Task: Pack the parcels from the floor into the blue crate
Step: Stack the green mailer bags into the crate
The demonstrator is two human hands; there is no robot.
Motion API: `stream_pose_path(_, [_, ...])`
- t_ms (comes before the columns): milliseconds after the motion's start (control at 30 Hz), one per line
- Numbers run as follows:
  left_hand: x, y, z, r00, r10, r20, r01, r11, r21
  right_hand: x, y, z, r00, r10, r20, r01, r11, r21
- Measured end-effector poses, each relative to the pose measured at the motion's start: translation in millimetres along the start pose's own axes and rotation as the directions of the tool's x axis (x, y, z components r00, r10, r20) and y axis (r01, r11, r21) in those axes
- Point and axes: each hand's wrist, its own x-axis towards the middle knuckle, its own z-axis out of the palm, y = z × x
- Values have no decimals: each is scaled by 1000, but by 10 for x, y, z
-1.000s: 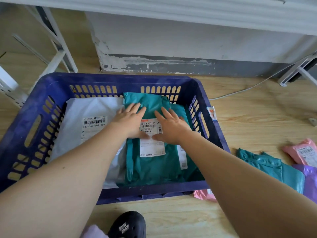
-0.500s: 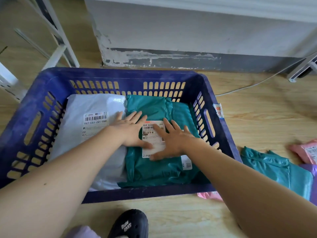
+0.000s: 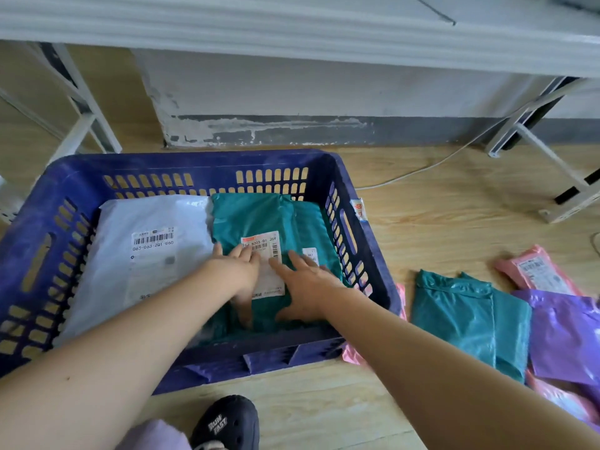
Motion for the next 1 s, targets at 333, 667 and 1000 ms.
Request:
stream_pose_path(333, [-237, 639, -793, 749, 36, -662, -121, 989, -83, -1104, 556, -328, 853, 222, -473, -70, 946, 317])
stream_pose_path(667, [-836, 1594, -1285, 546, 297, -784, -466, 885, 11, -2242, 1400, -249, 751, 483, -451, -316, 861, 398])
stream_pose_path(1000, [-585, 2792, -1132, 738, 338, -585, -568, 778, -267, -2686, 2166, 401, 616, 752, -236, -466, 589, 660])
